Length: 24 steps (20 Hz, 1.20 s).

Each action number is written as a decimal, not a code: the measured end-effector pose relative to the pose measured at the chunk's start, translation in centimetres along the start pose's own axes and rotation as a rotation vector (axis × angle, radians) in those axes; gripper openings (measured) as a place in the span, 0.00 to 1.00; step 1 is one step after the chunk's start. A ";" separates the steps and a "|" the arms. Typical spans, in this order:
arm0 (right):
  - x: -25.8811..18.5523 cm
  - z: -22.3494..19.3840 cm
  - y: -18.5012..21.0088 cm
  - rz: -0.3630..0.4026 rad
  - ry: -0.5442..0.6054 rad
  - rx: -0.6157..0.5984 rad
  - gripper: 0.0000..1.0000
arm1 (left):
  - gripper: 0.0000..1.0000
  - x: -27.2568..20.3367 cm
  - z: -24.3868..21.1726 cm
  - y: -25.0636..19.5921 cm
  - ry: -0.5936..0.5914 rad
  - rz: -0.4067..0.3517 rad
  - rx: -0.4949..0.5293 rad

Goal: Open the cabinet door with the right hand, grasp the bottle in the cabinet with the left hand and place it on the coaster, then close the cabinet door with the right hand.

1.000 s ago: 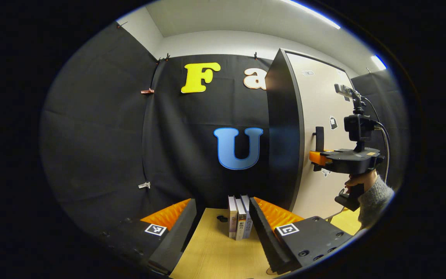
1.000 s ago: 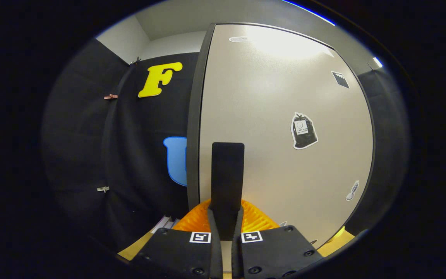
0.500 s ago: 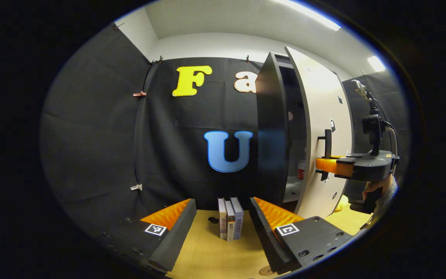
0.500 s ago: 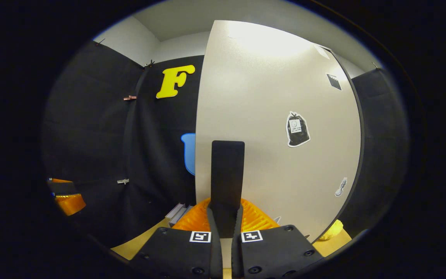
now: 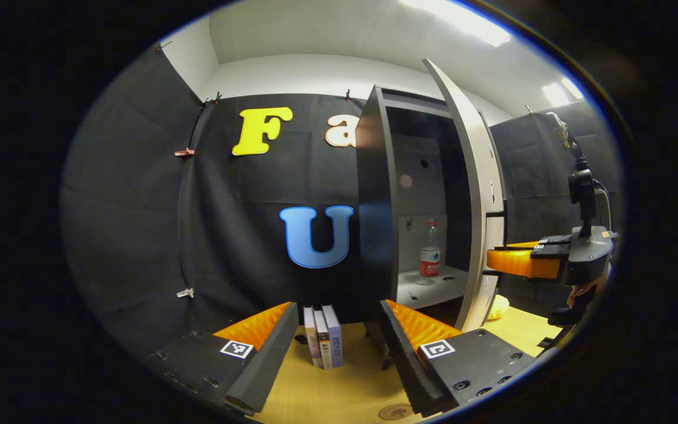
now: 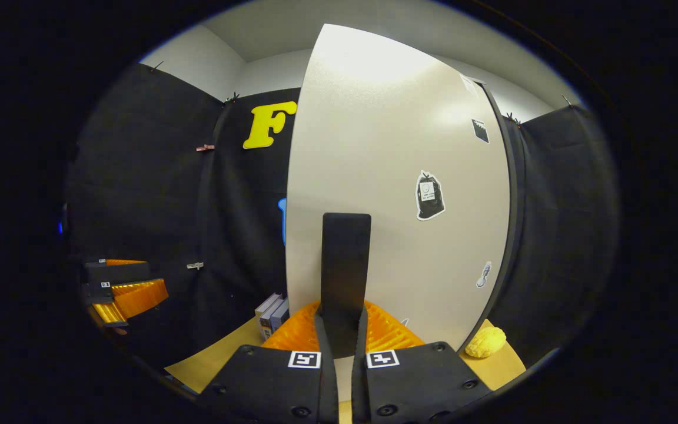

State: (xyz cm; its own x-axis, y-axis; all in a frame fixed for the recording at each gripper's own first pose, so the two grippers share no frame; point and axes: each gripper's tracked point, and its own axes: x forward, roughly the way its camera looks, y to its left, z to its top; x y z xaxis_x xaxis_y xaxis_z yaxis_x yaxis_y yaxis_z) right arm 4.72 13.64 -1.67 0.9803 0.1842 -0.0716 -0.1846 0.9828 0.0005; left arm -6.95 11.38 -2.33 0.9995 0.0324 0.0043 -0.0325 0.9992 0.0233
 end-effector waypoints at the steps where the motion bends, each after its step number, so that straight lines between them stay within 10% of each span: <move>1: -0.8 0.0 -0.5 -0.004 0.004 -0.002 0.13 | 0.88 0.1 -0.1 -0.6 -0.001 -0.015 0.003; 24: -12.4 -0.2 -17.8 -0.369 0.029 -0.087 0.06 | 0.87 7.2 1.7 -21.2 -0.033 -0.389 -0.028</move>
State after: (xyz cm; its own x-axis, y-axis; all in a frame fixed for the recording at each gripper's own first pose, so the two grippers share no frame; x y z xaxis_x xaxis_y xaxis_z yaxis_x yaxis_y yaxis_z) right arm -4.12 -6.12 -0.99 0.9797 -0.1841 -0.0794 0.1744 0.9780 -0.1148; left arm 0.89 -9.61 -1.05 0.9364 -0.3495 0.0322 0.3496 0.9369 0.0023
